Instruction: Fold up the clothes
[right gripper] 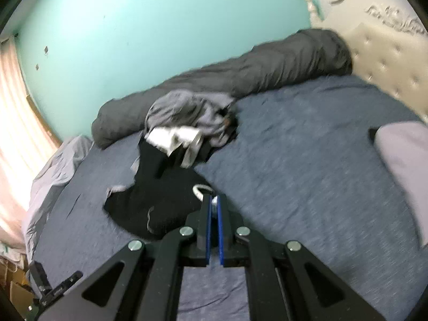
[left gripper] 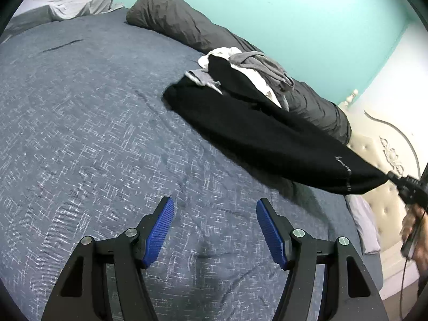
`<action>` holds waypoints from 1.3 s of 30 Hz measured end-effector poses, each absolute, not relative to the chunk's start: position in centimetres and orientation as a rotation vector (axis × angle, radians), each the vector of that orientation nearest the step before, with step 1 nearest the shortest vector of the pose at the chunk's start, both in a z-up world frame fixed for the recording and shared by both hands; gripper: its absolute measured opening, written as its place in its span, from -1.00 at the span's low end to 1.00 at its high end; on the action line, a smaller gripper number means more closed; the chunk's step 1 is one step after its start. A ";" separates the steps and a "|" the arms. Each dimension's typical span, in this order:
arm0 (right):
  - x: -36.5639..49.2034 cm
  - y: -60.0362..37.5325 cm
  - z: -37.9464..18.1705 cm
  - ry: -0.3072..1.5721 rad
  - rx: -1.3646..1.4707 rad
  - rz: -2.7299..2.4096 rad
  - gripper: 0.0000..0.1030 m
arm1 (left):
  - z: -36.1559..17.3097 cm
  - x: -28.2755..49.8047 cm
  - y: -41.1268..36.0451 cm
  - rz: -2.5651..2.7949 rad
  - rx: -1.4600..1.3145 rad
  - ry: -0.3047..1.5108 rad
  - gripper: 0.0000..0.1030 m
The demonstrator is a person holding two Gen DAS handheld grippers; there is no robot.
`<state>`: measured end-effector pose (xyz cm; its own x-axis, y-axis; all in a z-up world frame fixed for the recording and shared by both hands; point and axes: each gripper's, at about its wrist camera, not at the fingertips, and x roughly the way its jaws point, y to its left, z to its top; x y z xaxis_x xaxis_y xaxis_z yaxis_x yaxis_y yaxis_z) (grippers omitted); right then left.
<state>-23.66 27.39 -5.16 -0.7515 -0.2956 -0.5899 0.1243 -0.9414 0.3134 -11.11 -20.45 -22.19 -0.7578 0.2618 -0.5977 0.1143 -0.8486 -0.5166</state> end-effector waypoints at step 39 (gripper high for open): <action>-32.9 25.4 -22.6 -0.401 1.394 -2.393 0.34 | -23.6 -17.0 -13.8 2.627 -1.160 -0.687 0.36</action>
